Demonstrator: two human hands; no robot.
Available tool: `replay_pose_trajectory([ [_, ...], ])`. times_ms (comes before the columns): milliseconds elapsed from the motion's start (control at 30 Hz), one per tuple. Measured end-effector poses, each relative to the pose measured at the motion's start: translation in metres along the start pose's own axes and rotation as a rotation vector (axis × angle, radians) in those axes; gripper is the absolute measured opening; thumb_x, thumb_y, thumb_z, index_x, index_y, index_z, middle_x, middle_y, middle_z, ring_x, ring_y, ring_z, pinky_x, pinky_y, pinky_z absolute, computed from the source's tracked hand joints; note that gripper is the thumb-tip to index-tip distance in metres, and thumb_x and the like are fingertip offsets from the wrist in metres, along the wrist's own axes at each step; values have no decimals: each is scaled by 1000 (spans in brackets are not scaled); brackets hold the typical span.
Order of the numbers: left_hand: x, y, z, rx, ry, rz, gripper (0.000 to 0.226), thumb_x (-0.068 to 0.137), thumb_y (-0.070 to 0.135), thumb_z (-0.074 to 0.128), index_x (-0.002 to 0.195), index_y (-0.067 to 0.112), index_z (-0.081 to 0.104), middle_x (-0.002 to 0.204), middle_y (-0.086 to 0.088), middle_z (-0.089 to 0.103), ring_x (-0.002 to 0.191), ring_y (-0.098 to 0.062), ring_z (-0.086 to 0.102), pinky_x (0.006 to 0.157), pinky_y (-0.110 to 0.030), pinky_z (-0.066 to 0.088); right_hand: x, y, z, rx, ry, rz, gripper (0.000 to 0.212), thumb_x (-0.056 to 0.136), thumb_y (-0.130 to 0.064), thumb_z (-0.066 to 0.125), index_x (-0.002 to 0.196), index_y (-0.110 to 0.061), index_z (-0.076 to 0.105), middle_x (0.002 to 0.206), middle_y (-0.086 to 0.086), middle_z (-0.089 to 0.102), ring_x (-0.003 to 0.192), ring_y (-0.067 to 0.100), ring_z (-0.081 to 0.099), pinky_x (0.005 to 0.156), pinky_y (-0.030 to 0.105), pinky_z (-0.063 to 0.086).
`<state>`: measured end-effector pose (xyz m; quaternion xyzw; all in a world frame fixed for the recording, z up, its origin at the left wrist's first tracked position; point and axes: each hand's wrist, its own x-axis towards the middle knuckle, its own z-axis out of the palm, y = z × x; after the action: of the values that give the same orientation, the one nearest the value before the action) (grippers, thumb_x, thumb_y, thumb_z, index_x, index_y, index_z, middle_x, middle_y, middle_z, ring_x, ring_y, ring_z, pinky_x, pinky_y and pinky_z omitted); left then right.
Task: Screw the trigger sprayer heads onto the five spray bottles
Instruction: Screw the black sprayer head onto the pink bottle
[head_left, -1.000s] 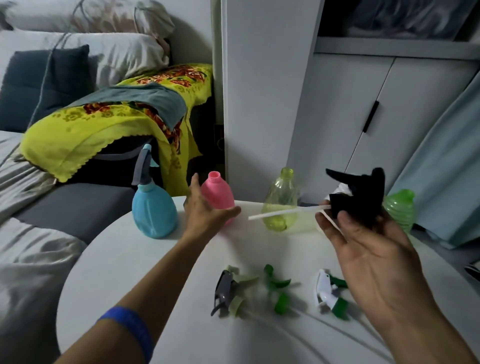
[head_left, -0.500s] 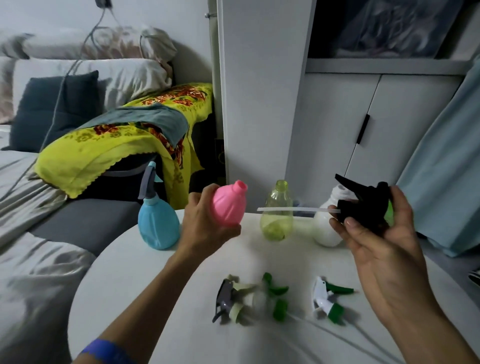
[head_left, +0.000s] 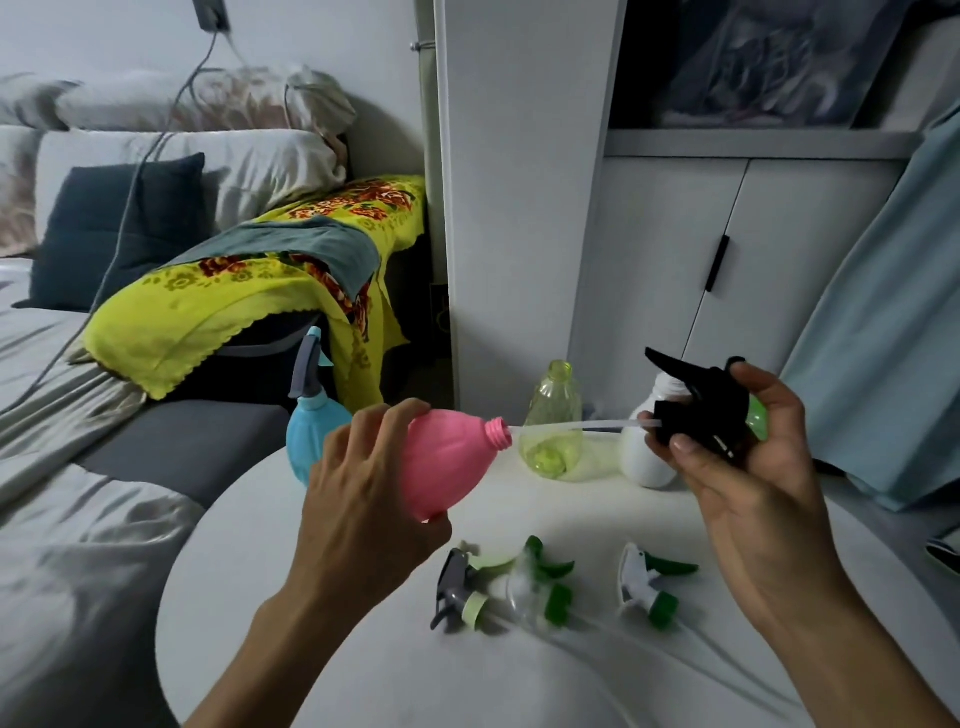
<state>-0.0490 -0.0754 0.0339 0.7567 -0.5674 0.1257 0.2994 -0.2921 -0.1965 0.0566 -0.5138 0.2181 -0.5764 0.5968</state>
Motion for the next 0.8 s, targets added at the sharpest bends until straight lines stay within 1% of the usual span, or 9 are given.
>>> replay_pose_trajectory([
  [67, 0, -1, -1, -10, -1, 12, 95, 49, 34, 90, 131, 22, 45, 125, -7, 56, 107, -31, 53, 76, -45, 53, 0, 4, 2, -37, -30, -9, 64, 86, 22, 54, 122, -31, 53, 104, 3, 72, 103, 29, 70, 99, 37, 52],
  [233, 1, 5, 0, -5, -70, 100, 95, 51, 35, 90, 134, 24, 46, 131, -4, 53, 113, -29, 50, 80, -44, 52, -8, 20, 13, -158, -146, 25, 62, 76, 11, 74, 112, -37, 61, 105, 0, 77, 96, 13, 72, 76, 19, 55],
  [333, 1, 9, 2, -16, -106, 112, 94, 53, 38, 88, 136, 24, 45, 134, -3, 51, 115, -27, 48, 83, -43, 51, -16, 29, 21, -285, -245, 53, 63, 72, -5, 76, 119, -40, 55, 113, -4, 75, 101, 14, 70, 77, 21, 54],
  [433, 1, 9, 3, -3, -123, 125, 95, 53, 40, 87, 136, 27, 43, 135, -2, 50, 117, -27, 47, 85, -43, 50, -18, 33, 24, -609, -257, -91, 53, 82, -17, 75, 122, -45, 52, 109, -12, 72, 98, 12, 68, 77, 22, 53],
  [500, 1, 7, 2, 1, -128, 136, 95, 53, 42, 86, 136, 30, 41, 135, -1, 50, 117, -26, 46, 85, -43, 49, -16, 31, 21, -792, -267, -168, 44, 88, -31, 71, 127, -41, 53, 106, -10, 73, 96, 12, 68, 78, 31, 56],
  [600, -1, 6, 3, 9, -138, 157, 96, 53, 45, 85, 136, 31, 39, 135, 0, 50, 117, -26, 46, 86, -42, 48, -12, 28, 14, -1101, -280, -311, 47, 89, -51, 57, 130, -29, 62, 80, -7, 68, 71, 14, 64, 61, 33, 54],
  [667, -1, 4, 2, 11, -133, 161, 96, 53, 46, 85, 136, 31, 40, 135, 1, 51, 117, -25, 46, 85, -42, 48, -9, 27, 14, -1263, -249, -459, 42, 90, -52, 61, 119, -23, 72, 69, -18, 49, 64, 10, 47, 56, 27, 41],
  [733, -1, 3, 1, 1, -125, 166, 95, 53, 46, 84, 136, 31, 41, 134, 2, 50, 117, -23, 45, 84, -41, 48, -6, 26, 12, -1331, -239, -525, 39, 87, -53, 65, 106, -21, 77, 74, -17, 44, 72, 10, 43, 59, 27, 37],
  [800, -1, 3, -1, -10, -117, 181, 93, 54, 48, 81, 136, 32, 40, 134, 4, 49, 116, -22, 44, 83, -39, 47, -4, 25, 9, -1297, -290, -504, 39, 87, -54, 64, 103, -21, 77, 93, -7, 58, 87, 16, 51, 68, 36, 46],
])
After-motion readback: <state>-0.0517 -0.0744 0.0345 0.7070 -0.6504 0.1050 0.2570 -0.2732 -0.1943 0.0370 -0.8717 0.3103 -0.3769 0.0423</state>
